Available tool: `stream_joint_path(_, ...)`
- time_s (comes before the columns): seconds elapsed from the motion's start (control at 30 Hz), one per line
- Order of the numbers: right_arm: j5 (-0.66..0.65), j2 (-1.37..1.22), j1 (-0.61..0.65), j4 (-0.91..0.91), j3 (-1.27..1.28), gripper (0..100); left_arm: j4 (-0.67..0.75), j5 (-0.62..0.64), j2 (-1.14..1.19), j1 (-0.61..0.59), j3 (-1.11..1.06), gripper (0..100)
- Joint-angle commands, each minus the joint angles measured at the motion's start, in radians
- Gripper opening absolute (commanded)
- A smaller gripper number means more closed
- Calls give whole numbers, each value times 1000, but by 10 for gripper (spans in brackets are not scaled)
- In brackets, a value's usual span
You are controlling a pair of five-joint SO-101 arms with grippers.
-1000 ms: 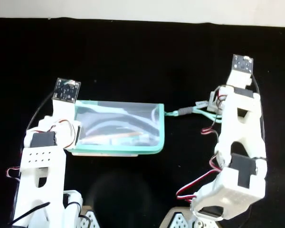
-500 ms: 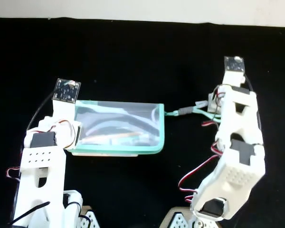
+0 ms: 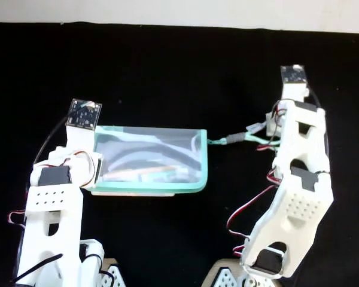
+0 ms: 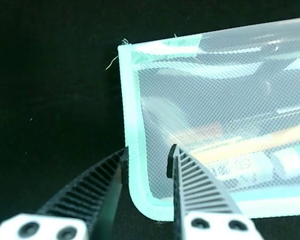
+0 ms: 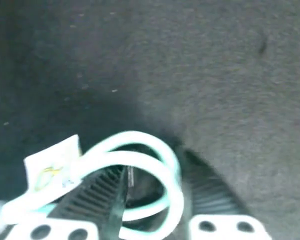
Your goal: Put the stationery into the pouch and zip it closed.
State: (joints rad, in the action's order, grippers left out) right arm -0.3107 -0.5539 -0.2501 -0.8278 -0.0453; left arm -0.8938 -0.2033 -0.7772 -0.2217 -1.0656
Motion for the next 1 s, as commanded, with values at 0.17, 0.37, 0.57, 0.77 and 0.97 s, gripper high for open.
stream_joint_path(0.17,11,2,-13,-91,-5,6,-18,-3,1,8,5,157)
stream_joint_path(0.37,101,85,-8,-150,10,6,-18,-3,1,8,5,157)
stream_joint_path(0.57,183,208,-1,-314,10,6,-18,-3,-4,8,5,157)
stream_joint_path(0.77,229,366,-8,-507,12,6,-14,-3,-5,8,5,157)
stream_joint_path(0.97,249,572,-12,-687,12,6,-12,-3,-7,15,7,157)
